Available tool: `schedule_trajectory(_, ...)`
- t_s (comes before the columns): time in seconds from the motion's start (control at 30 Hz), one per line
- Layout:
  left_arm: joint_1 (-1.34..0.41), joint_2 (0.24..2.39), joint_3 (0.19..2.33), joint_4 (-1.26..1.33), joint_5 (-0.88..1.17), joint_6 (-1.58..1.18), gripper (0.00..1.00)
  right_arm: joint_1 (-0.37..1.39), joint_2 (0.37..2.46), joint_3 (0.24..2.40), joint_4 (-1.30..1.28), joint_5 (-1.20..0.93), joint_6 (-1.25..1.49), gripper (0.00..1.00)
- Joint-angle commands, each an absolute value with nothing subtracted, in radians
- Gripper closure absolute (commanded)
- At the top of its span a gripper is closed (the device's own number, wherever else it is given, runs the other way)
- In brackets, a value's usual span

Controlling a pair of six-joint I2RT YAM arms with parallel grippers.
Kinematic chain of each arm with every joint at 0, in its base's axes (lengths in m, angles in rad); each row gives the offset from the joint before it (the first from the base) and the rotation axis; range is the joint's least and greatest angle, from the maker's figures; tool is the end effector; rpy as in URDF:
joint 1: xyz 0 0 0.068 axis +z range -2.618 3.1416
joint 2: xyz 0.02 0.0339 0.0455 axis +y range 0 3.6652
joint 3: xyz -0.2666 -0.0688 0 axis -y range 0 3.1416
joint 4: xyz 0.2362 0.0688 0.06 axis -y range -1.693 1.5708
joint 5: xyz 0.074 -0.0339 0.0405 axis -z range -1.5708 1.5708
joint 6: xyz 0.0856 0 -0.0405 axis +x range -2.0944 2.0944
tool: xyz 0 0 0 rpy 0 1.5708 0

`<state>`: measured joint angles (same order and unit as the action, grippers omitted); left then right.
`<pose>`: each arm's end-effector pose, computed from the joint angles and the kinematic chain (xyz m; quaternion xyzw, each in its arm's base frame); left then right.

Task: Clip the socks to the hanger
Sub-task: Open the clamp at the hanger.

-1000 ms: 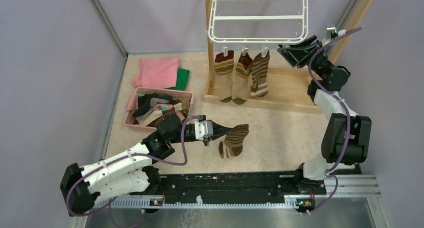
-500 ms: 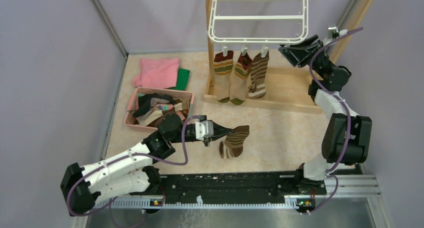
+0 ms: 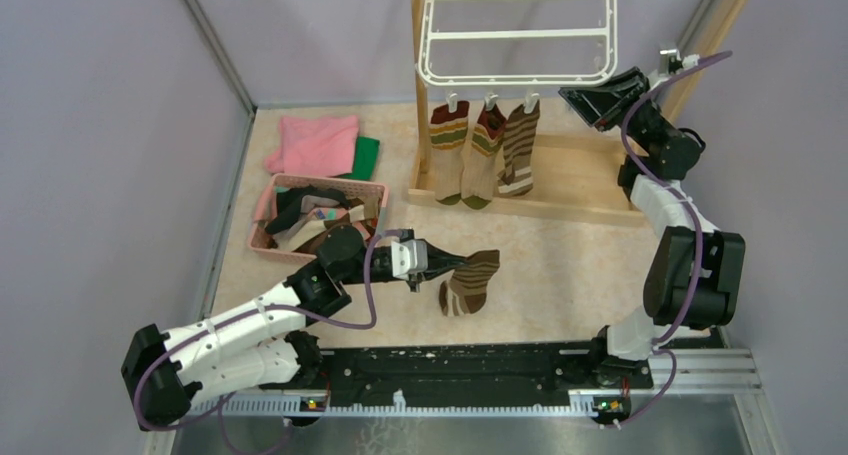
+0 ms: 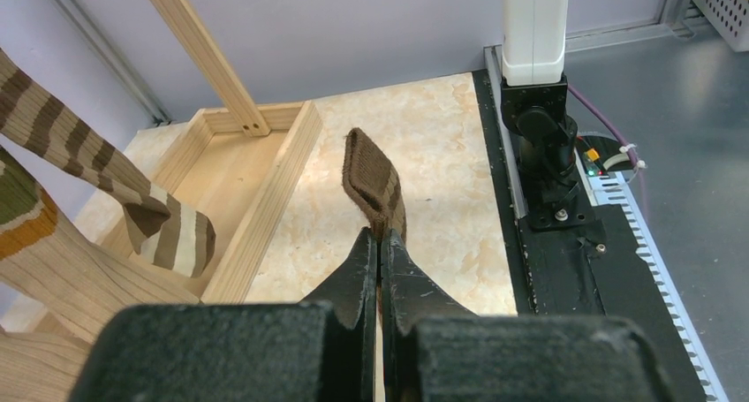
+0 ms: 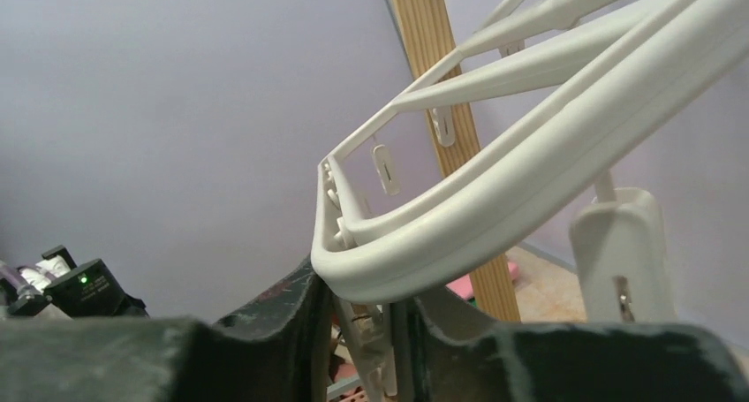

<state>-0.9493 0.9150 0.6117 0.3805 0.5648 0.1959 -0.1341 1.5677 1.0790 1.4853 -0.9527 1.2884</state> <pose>0.1064 -0.2272 0.3228 0.5254 0.4375 -0.4353 0.5857 0.3295 0.0259 0.4260 -0.1689 0.4777 0.5739 0.6434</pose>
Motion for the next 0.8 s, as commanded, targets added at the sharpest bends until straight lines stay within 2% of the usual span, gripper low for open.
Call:
schedule_trajectory(0.0, -0.953, 0.921, 0.658, 0.417, 0.592, 0.195, 1.00, -0.141, 1.565, 1.126, 1.717, -0.946, 1.302, 0.80)
schedule_trajectory(0.13, -0.951, 0.922, 0.658, 0.418, 0.594, 0.193, 1.00, -0.142, 1.565, 1.124, 1.719, -0.948, 1.311, 0.94)
schedule_trajectory(0.23, -0.951, 0.923, 0.658, 0.422, 0.595, 0.190, 1.00, -0.141, 1.565, 1.119, 1.720, -0.949, 1.314, 0.99)
schedule_trajectory(0.33, -0.951, 0.929, 0.663, 0.426, 0.601, 0.187, 1.00, -0.141, 1.566, 1.117, 1.720, -0.957, 1.315, 0.99)
schedule_trajectory(0.37, -0.951, 0.932, 0.665, 0.425, 0.601, 0.187, 1.00, -0.141, 1.565, 1.116, 1.719, -0.962, 1.316, 0.96)
schedule_trajectory(0.47, -0.951, 0.931, 0.664, 0.426, 0.603, 0.187, 1.00, -0.142, 1.559, 1.107, 1.720, -0.965, 1.308, 0.74)
schedule_trajectory(0.77, -0.948, 0.931, 0.666, 0.427, 0.605, 0.184, 1.00, -0.155, 1.549, 1.084, 1.717, -0.965, 1.303, 0.59)
